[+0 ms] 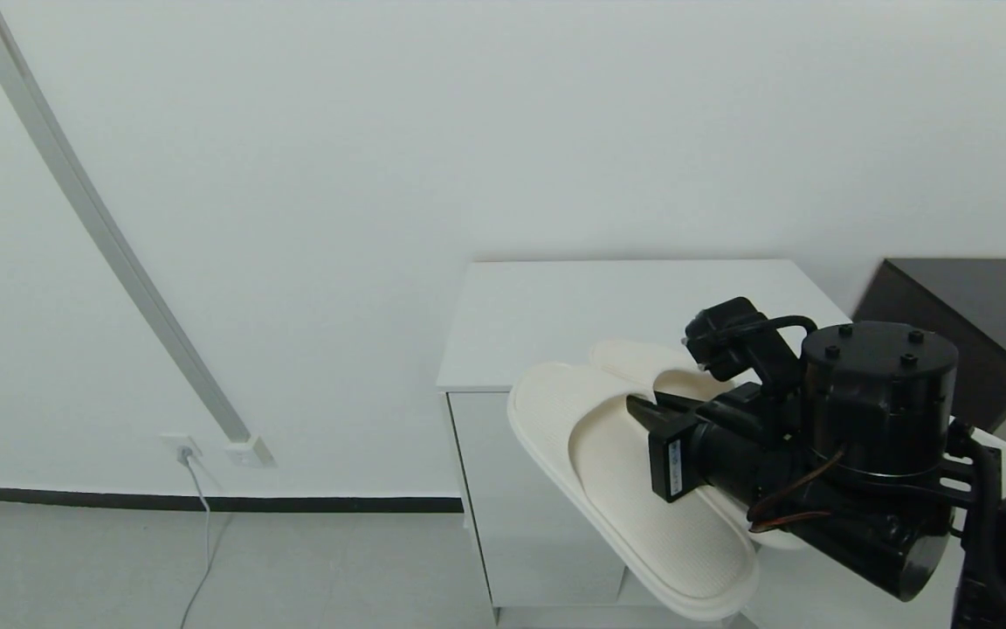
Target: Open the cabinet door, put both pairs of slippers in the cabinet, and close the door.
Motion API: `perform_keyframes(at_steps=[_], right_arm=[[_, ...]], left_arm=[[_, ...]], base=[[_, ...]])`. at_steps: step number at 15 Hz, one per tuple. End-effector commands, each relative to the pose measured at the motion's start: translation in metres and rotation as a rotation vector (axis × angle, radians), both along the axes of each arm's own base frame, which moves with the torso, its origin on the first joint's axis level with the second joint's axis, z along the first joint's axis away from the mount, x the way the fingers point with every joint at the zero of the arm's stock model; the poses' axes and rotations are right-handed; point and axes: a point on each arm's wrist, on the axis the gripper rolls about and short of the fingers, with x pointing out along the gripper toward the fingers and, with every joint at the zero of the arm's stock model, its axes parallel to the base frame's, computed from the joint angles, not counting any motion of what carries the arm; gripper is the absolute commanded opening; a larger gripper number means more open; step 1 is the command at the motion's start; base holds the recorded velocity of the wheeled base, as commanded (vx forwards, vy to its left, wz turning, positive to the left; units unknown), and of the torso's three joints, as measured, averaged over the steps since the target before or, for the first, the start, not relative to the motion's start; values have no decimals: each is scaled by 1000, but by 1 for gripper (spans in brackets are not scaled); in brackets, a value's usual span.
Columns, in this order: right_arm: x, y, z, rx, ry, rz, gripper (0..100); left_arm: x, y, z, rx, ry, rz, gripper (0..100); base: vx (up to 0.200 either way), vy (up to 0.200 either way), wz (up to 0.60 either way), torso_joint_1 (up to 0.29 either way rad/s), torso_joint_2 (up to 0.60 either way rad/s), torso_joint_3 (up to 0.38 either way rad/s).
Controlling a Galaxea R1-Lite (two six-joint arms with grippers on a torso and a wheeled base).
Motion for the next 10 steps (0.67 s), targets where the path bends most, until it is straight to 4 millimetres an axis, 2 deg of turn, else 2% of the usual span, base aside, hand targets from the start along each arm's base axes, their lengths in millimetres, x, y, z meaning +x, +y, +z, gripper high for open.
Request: perform_keyframes(at_steps=[1, 10], right_arm=[[0, 1, 0, 0, 1, 2, 0], [-2, 0, 2, 6, -4, 4, 0]], left_arm=[[0, 0, 0, 0, 0, 0, 0], [0, 0, 0, 0, 0, 0, 0]], base=[[0, -200, 0, 2, 2, 2], [0, -200, 0, 3, 2, 2]])
